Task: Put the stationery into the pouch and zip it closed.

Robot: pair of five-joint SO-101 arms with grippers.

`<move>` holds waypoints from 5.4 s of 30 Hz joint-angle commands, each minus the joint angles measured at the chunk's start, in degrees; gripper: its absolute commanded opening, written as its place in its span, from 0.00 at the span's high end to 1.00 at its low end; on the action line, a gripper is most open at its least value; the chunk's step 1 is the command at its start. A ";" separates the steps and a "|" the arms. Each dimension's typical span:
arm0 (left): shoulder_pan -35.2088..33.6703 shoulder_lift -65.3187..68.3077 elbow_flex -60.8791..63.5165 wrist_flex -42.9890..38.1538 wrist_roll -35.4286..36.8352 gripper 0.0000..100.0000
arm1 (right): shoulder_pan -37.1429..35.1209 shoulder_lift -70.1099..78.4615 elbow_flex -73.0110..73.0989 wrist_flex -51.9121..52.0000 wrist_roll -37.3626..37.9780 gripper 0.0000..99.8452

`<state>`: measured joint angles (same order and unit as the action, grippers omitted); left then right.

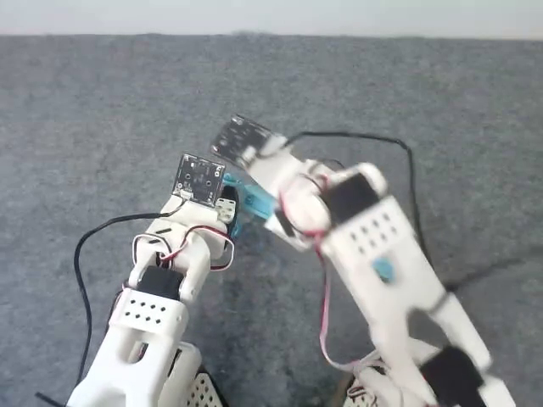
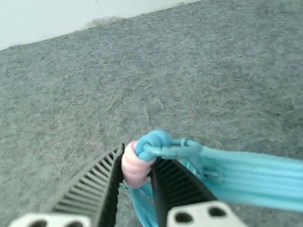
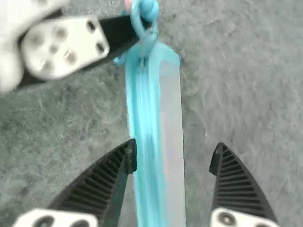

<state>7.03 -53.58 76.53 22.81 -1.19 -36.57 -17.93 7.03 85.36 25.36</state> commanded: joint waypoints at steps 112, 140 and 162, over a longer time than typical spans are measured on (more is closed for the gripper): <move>0.18 0.09 -2.33 0.26 0.88 0.99 | 8.66 -9.54 27.69 -24.84 -7.21 0.99; 0.62 0.18 -1.71 0.26 0.88 0.99 | 16.22 -29.41 27.60 -6.73 2.55 0.99; -5.10 27.69 -13.58 -1.67 0.70 0.99 | 22.20 -28.70 31.65 -6.64 7.82 0.99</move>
<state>5.10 -30.90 67.82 22.73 -1.10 -16.88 -46.07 37.19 78.33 31.60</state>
